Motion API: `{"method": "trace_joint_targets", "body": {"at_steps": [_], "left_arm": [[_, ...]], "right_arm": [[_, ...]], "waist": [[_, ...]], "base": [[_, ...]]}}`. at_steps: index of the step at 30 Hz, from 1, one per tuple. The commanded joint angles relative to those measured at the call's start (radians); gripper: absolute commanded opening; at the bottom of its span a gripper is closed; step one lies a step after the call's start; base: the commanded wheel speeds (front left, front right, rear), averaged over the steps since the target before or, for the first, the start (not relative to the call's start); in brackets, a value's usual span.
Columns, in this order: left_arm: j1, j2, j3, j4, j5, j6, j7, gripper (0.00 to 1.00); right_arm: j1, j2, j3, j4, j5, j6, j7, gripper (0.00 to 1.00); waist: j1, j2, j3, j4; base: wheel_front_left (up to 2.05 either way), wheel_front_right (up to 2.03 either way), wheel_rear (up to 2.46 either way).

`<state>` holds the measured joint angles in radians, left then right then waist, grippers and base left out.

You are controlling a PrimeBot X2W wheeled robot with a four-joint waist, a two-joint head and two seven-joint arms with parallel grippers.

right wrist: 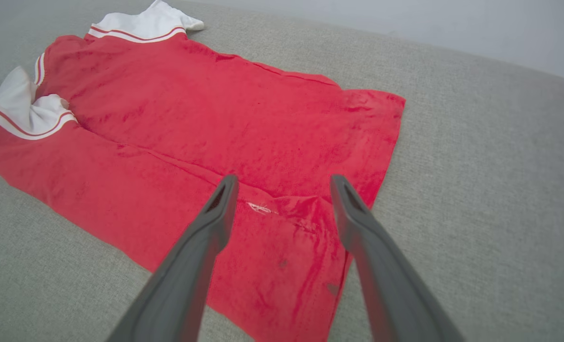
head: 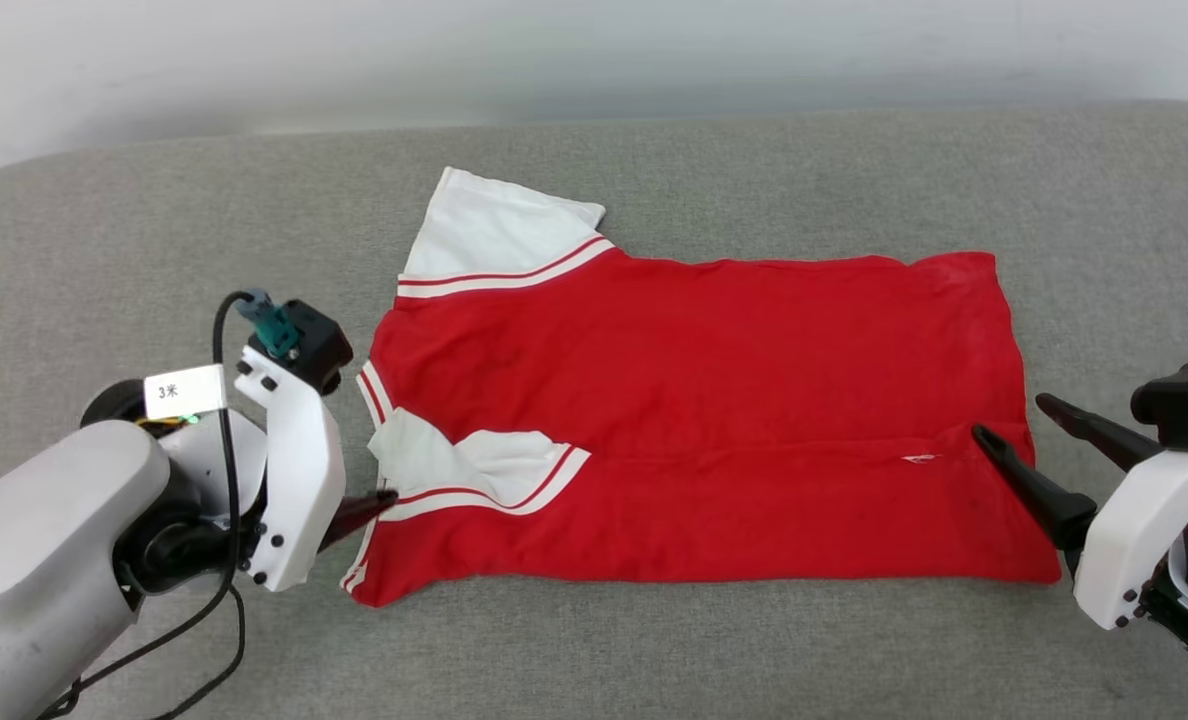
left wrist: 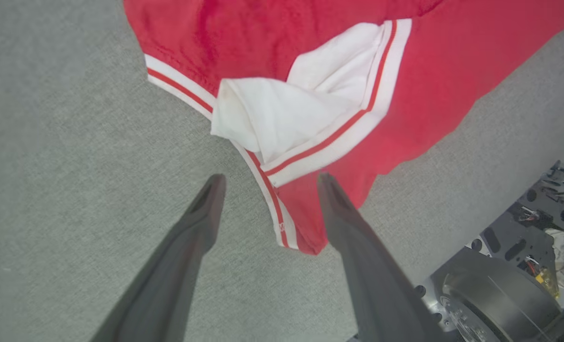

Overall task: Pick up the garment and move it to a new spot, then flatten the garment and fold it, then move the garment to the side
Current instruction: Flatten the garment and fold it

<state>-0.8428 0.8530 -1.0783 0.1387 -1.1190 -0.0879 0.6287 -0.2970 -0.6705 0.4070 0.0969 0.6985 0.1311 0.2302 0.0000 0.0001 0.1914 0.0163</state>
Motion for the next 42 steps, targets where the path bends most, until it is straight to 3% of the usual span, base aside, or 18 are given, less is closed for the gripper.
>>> {"method": "trace_joint_targets", "body": {"at_steps": [1, 7, 17, 18, 19, 20, 27, 34, 38, 42], "left_arm": [[0.001, -0.005, -0.005, 0.009, -0.018, 0.001, 0.021, 1.0], [0.027, -0.035, -0.034, 0.075, -0.066, 0.007, 0.097, 1.0], [0.085, -0.063, -0.132, 0.221, -0.022, -0.015, 0.141, 1.0], [0.089, -0.065, -0.137, 0.226, -0.021, -0.018, 0.138, 0.74], [0.091, -0.069, -0.135, 0.229, -0.021, -0.02, 0.124, 0.31], [0.092, -0.071, -0.135, 0.232, -0.021, -0.024, 0.117, 0.0], [0.071, -0.051, -0.127, 0.175, -0.013, -0.037, 0.067, 0.0], [0.057, -0.036, -0.127, 0.114, 0.008, -0.04, 0.03, 0.0], [0.044, -0.038, -0.125, 0.092, 0.015, -0.04, 0.02, 0.0], [0.028, -0.045, -0.125, 0.077, 0.027, -0.04, 0.01, 0.0]], "right_arm": [[0.003, 0.007, 0.001, -0.006, -0.005, -0.001, 0.003, 1.0], [-0.027, 0.022, 0.015, -0.012, -0.01, -0.001, 0.014, 1.0], [-0.071, 0.034, 0.047, 0.01, -0.007, -0.001, 0.017, 1.0], [-0.075, 0.032, 0.048, 0.011, -0.004, -0.001, 0.02, 1.0], [-0.08, 0.027, 0.05, 0.011, -0.003, -0.001, 0.022, 1.0], [-0.085, 0.021, 0.051, 0.012, 0.0, -0.001, 0.024, 1.0], [-0.149, -0.074, 0.06, -0.02, -0.011, -0.001, 0.112, 1.0], [-0.228, -0.174, 0.138, -0.04, 0.092, -0.001, 0.461, 1.0], [-0.249, -0.179, 0.178, -0.015, 0.124, -0.001, 0.623, 1.0], [-0.264, -0.134, 0.199, 0.044, 0.123, -0.001, 0.69, 1.0]], "waist": [[0.0, -0.0001, 0.007, -0.008], [0.0, -0.0001, 0.035, -0.035], [0.0, -0.0001, 0.067, -0.066], [0.0, -0.0001, 0.065, -0.066], [0.0, -0.0001, 0.062, -0.066], [0.0, -0.0001, 0.057, -0.064], [0.0, -0.0001, 0.017, -0.052], [0.0, -0.0001, 0.003, -0.046], [0.0, -0.0001, 0.015, -0.039], [0.0, -0.0001, 0.036, -0.028]], "base": [[0.0, 0.0, 0.0], [0.0, 0.0, 0.0], [0.0, 0.0, 0.0], [0.0, 0.0, 0.0], [0.0, 0.0, 0.0], [0.0, 0.0, 0.0], [0.0, 0.0, 0.0], [0.0, 0.0, 0.0], [0.0, 0.0, 0.0], [0.0, 0.0, 0.0]]}}
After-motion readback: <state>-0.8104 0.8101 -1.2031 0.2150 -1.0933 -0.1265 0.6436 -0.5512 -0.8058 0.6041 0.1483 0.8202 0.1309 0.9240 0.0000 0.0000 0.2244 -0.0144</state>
